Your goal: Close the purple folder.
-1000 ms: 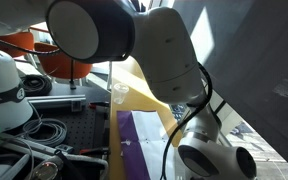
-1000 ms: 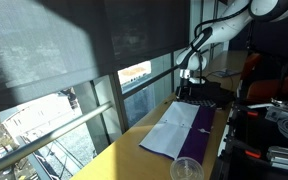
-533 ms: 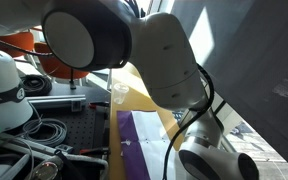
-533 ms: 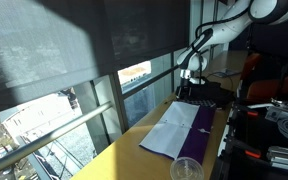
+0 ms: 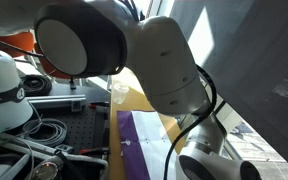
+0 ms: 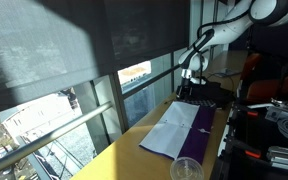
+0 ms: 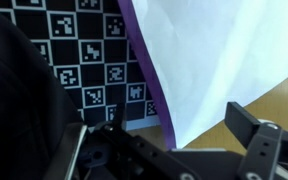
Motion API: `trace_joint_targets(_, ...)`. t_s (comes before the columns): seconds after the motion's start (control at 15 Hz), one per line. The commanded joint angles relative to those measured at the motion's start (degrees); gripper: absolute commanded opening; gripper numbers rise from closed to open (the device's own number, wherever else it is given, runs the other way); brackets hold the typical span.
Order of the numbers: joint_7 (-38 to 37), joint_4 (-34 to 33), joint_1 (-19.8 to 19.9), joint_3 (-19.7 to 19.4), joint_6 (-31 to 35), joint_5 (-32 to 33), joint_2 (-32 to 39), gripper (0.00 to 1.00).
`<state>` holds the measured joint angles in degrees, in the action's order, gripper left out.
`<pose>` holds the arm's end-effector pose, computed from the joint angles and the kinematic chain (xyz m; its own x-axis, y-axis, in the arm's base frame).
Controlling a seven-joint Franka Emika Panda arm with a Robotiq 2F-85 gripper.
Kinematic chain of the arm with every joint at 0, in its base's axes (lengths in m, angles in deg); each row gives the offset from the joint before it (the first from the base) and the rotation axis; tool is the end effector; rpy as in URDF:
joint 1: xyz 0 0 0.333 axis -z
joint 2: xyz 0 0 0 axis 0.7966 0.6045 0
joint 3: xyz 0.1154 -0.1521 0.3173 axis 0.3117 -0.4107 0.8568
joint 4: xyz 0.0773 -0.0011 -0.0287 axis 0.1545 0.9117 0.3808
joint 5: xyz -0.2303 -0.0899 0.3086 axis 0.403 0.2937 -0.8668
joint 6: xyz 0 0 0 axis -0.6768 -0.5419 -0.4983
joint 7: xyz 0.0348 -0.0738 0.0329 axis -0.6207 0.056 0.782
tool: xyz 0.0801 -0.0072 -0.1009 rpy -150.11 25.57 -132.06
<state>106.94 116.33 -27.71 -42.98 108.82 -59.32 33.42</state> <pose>0.7178 -0.2704 0.0520 0.9770 -0.2127 0.0122 -0.1961 -0.9201 -0.3391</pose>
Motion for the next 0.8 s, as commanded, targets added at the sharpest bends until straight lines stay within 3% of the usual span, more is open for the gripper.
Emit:
trace_joint_targets(0.0, 0.47, -1.75, 1.14, 2.22, -0.66, 0.33, 1.80, 1.00)
trace_joint_targets(0.2, 0.58, -2.25, 1.15, 3.04, -1.01, 0.22, 2.37, 1.00)
trace_joint_targets(0.27, 0.39, -2.44, 1.07, 3.27, -0.97, 0.13, 2.50, 0.79)
trace_joint_targets(0.73, 0.11, -3.74, 0.84, 4.09, -1.24, 0.13, 3.26, 0.27)
